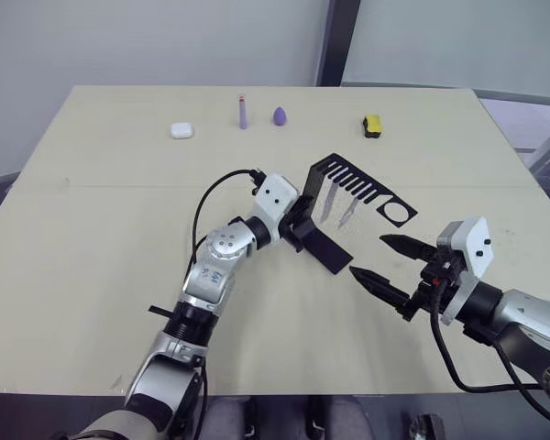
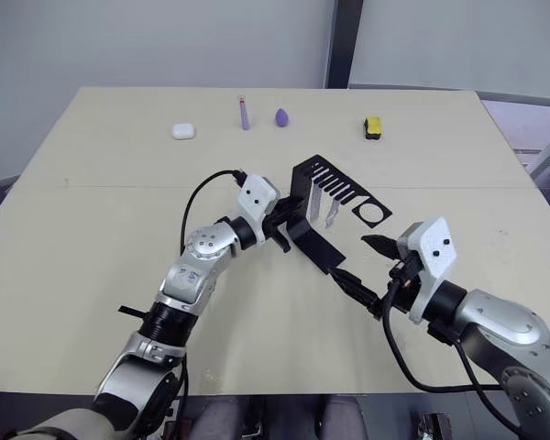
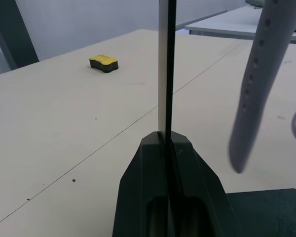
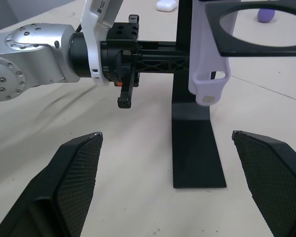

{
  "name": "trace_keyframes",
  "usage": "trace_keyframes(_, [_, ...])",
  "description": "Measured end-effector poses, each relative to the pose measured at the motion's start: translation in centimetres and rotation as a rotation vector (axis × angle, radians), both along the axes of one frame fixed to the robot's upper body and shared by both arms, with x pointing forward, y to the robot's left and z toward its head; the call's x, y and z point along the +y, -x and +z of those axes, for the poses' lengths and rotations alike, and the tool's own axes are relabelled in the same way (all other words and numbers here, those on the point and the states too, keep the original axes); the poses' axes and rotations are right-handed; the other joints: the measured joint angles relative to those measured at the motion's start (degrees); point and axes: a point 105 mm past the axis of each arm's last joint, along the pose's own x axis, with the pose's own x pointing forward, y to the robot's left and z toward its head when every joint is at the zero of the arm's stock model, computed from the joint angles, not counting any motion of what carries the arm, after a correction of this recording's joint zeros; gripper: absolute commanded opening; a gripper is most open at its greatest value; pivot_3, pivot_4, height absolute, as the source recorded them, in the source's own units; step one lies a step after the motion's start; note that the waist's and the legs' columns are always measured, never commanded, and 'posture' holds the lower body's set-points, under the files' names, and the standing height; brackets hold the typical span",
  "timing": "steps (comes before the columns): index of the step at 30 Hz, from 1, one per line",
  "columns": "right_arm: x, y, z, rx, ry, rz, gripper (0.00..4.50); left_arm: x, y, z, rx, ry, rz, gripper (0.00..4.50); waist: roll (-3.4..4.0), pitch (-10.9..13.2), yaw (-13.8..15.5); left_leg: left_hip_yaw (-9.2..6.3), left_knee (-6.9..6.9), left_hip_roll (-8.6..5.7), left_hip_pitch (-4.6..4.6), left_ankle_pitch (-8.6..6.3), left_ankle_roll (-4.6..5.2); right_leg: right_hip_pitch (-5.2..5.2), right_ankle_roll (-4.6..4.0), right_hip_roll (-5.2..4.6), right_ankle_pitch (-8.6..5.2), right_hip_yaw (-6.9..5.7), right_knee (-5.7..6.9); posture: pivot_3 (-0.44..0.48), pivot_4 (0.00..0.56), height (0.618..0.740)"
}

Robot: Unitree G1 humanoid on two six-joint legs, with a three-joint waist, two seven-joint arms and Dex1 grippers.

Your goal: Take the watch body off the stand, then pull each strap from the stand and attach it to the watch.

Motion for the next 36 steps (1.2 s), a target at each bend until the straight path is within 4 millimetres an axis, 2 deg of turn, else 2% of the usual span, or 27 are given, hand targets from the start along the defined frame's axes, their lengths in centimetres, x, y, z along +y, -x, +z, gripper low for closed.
trace_keyframes(7, [0.6,-0.8,-0.7,-0.029,0.027,-0.090,4.50,0.1,-0.3,0.0,0.000,0.019,0.043,0.09,0.00,0.00,-0.05,0.00,0.00,0.01,0.00,0.00,-0.01,-0.01,0.00,0.00,0.00,-0.01,0.00,0.000,0.150,0.740])
trace_keyframes(16, [2.2,-2.4,-0.5,-0.073,-0.047,-0.286,4.50,-0.4,-0.3,-0.1,0.005,0.041,0.064,0.09,0.01,-0.01,-0.02,-0.01,0.00,0.00,-0.03,0.00,-0.01,-0.01,0.00,-0.01,0.00,-0.03,0.04,0.000,0.150,0.740])
trace_keyframes(21, [1.8,-3.3,-0.4,-0.106,-0.026,-0.406,4.50,-1.2,-0.8,0.0,0.014,0.057,0.086,0.09,0.00,-0.01,-0.05,-0.02,0.00,-0.02,-0.05,-0.01,0.02,-0.01,0.00,-0.03,0.00,-0.04,0.04,0.000,0.150,0.740])
trace_keyframes(29, [2.5,-4.1,0.3,-0.152,-0.030,-0.480,4.50,-1.7,-1.1,0.2,-0.003,0.051,0.110,0.09,0.00,-0.02,-0.18,-0.02,-0.01,0.00,-0.06,-0.01,0.02,-0.02,0.00,-0.01,0.00,-0.08,0.11,0.000,0.150,0.740])
trace_keyframes(36, [3.1,-4.9,1.0,-0.172,-0.033,-0.504,4.50,-1.2,-0.7,-0.2,-0.012,0.053,0.116,0.09,0.01,-0.02,-0.32,-0.02,-0.01,0.01,-0.06,-0.01,0.02,-0.02,0.00,-0.01,0.00,-0.08,0.13,0.000,0.150,0.740])
